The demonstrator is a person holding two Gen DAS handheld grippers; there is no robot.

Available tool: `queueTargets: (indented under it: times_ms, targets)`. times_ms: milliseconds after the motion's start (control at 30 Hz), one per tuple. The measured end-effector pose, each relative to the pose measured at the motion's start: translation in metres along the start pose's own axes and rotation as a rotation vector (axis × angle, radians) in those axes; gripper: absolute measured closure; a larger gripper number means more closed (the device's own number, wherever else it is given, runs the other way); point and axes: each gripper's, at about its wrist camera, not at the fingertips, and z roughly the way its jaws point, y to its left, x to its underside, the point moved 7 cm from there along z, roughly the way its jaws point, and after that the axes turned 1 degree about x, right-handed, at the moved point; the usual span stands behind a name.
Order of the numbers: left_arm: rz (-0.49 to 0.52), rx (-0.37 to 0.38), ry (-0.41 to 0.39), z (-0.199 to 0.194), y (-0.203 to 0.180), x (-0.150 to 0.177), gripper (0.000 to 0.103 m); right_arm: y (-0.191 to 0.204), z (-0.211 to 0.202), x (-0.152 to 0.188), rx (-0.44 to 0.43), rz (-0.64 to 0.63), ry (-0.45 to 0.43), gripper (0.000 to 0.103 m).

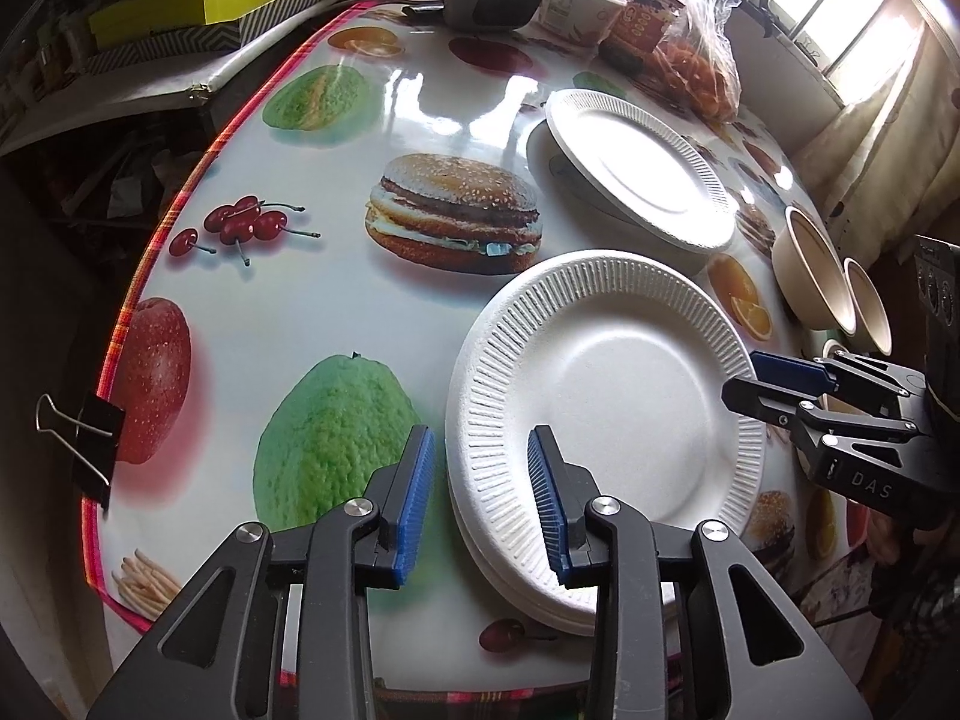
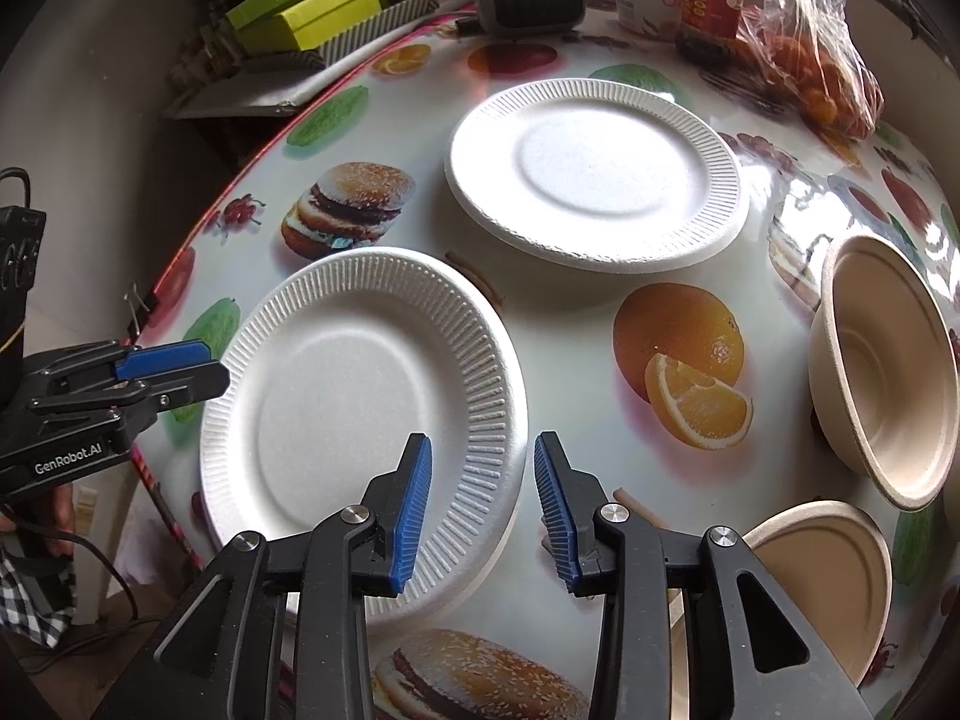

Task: Organize plates and bowls
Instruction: 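Move both grippers away from the stack toward another white plate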

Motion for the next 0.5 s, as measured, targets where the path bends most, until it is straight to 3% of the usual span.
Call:
queueTargets:
  times_ms: [500]
  targets:
    - [0.021,0.037,-0.052,-0.011,-0.012,-0.033,0.067,-0.023,-0.038,-0.026,0.036,0.028,-0.113,0.058]
